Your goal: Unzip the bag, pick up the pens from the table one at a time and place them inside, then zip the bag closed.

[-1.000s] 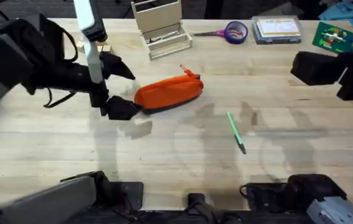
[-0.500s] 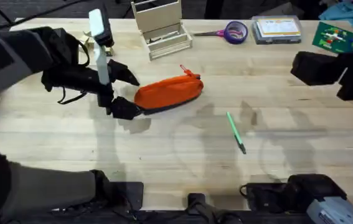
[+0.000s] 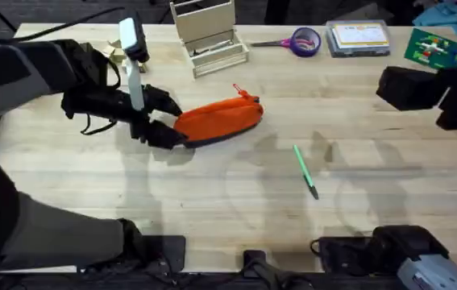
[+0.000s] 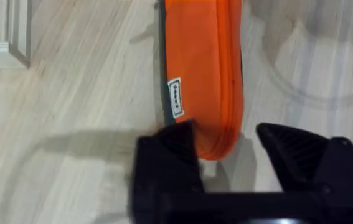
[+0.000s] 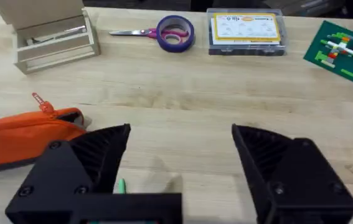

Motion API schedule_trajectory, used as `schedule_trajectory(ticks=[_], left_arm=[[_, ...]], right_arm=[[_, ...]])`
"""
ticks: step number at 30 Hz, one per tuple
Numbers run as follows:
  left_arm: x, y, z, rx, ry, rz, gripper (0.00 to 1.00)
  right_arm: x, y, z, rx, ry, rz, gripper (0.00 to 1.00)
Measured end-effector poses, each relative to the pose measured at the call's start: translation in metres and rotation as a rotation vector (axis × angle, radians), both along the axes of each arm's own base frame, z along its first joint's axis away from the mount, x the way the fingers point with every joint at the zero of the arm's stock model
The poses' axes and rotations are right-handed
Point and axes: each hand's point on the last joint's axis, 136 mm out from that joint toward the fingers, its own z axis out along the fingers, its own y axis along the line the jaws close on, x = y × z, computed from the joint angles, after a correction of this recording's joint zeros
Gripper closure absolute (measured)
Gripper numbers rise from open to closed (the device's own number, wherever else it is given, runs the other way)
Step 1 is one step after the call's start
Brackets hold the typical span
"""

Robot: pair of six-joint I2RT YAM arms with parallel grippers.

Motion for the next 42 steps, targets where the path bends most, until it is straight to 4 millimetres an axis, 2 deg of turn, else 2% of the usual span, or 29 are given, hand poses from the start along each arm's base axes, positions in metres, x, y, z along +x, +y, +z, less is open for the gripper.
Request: schedule_trajectory(ticks=[2, 3, 4, 7, 13, 20, 23, 30, 36, 42], left_arm=[[0.001, 0.000, 0.000, 0.000, -0.005, -0.001, 0.516], [0.002, 0.000, 0.000, 0.001, -0.012, -0.003, 0.665], [0.002, 0.000, 0.000, 0.003, -0.017, -0.005, 0.767], [0.002, 0.000, 0.000, 0.004, -0.017, -0.006, 0.955], [0.002, 0.000, 0.000, 0.004, -0.016, -0.006, 0.957], [0.002, 0.000, 0.000, 0.004, -0.016, -0.006, 0.957], [0.002, 0.000, 0.000, 0.004, -0.016, -0.006, 0.957], [0.002, 0.000, 0.000, 0.004, -0.016, -0.006, 0.957], [0.002, 0.000, 0.000, 0.004, -0.016, -0.006, 0.957], [0.002, 0.000, 0.000, 0.004, -0.016, -0.006, 0.957]], right_arm=[[0.000, 0.000, 0.001, 0.000, -0.004, 0.000, 0.004], [0.000, 0.000, 0.001, 0.000, -0.004, 0.000, 0.004], [0.000, 0.000, 0.001, 0.000, -0.004, 0.000, 0.004], [0.001, 0.001, 0.001, 0.021, -0.004, -0.006, 0.003], [0.008, 0.018, 0.004, 0.071, -0.012, 0.084, 0.004], [0.026, 0.046, -0.012, 0.145, 0.065, 0.224, 0.004], [0.031, 0.060, -0.017, 0.163, 0.104, 0.282, 0.004], [0.042, 0.102, -0.011, 0.172, 0.148, 0.425, 0.004], [0.051, 0.136, -0.028, 0.166, 0.235, 0.521, 0.004], [0.055, 0.156, -0.044, 0.160, 0.285, 0.570, 0.003]])
